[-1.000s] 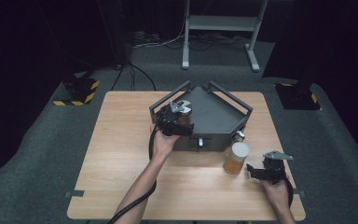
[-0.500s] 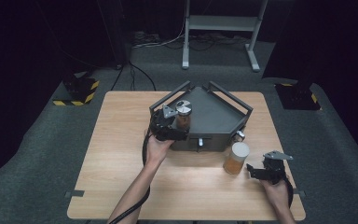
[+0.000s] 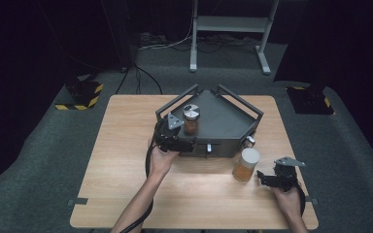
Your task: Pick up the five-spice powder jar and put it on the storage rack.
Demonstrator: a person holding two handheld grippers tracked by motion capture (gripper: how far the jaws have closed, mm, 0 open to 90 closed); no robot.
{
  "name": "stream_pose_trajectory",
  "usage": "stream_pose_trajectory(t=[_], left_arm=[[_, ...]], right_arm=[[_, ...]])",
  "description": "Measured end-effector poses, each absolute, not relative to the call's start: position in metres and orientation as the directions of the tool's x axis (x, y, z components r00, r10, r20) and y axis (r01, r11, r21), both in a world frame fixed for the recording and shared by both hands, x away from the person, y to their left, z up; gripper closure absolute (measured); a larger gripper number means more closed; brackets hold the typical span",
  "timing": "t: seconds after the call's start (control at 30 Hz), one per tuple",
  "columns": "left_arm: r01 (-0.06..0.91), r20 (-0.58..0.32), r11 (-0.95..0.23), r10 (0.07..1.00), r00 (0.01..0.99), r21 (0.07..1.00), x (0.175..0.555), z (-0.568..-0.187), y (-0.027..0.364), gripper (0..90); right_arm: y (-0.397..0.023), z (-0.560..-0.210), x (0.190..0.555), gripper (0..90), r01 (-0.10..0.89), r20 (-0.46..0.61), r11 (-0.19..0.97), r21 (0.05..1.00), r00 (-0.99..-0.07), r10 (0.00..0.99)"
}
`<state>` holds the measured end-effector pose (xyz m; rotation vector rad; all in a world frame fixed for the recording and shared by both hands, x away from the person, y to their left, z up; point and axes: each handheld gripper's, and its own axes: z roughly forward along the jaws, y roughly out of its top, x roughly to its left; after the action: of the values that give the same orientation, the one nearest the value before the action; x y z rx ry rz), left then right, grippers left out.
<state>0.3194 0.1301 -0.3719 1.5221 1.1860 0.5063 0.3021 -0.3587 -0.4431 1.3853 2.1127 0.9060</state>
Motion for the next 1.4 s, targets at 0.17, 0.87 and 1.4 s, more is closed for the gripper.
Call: stream_pose_trajectory(t=[0.17, 0.87, 1.4], left_arm=[[0.405, -0.264, 0.080, 0.866, 0.424, 0.911, 0.310, -0.372, 0.133, 4.7], [0.418, -0.238, 0.034, 0.862, 0.447, 0.908, 0.280, -0.405, 0.144, 4.6], [0.500, -0.263, 0.017, 0.866, 0.425, 0.866, 0.279, -0.447, 0.135, 4.4]], right_arm=[[-0.359, -0.443, 0.302, 10.2, 0.622, -0.017, 0.278, 0.732, -0.392, 0.920], [-0.359, -0.443, 0.302, 10.2, 0.621, -0.018, 0.279, 0.732, -0.392, 0.920], [-0.359, -0.443, 0.302, 10.2, 0.622, -0.017, 0.279, 0.732, -0.392, 0.920]])
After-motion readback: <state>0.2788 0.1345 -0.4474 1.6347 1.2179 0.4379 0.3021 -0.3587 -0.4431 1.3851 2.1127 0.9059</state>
